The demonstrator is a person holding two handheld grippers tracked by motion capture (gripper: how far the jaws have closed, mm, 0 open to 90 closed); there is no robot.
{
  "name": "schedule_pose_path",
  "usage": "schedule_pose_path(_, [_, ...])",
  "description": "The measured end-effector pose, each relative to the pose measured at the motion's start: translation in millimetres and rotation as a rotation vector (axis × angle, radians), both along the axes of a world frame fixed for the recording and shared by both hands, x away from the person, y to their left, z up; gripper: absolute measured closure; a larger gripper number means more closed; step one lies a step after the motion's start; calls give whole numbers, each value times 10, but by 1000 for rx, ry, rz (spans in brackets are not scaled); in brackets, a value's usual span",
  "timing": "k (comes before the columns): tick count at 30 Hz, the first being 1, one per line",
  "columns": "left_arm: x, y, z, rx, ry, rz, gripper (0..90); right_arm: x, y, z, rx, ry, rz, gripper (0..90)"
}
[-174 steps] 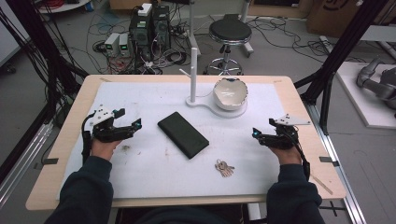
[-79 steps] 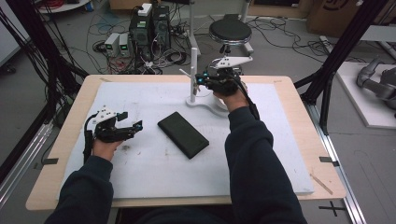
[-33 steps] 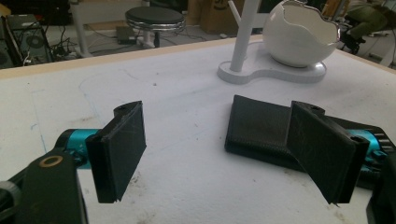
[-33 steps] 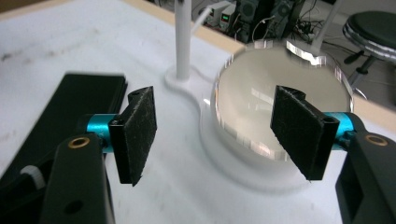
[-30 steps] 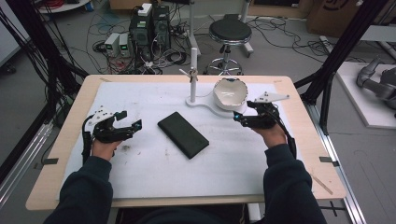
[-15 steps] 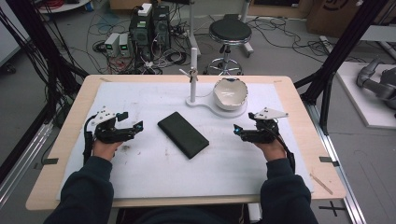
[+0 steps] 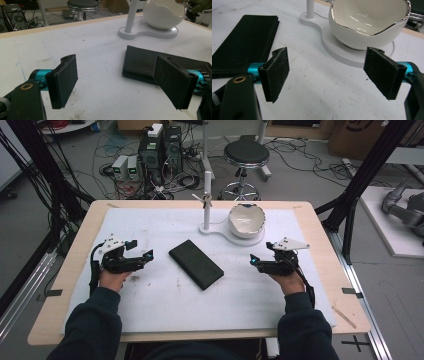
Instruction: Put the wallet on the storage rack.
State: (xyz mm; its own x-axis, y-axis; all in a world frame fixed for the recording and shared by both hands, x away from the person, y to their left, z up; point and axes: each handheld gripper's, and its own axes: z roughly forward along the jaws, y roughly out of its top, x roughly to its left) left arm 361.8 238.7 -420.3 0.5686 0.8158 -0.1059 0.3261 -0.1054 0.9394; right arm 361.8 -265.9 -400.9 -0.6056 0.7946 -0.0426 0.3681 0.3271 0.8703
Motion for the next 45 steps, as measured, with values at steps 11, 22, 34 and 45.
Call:
schedule_pose_path(11, [-60, -17, 38, 32, -19, 6, 203, -93, 211, -43, 34, -6, 65, 205])
schedule_pose_path(22, [-35, 11, 14, 18, -9, 12, 207, -176, 985, -221, -6, -23, 255, 249])
schedule_pose_path(34, [-38, 21, 17, 10, -5, 13, 207, -274, 1464, -472, -108, 24, 360, 224])
schedule_pose_path(45, [-39, 14, 16, 7, -1, 15, 207, -345, 1636, -522, -304, -23, 377, 315])
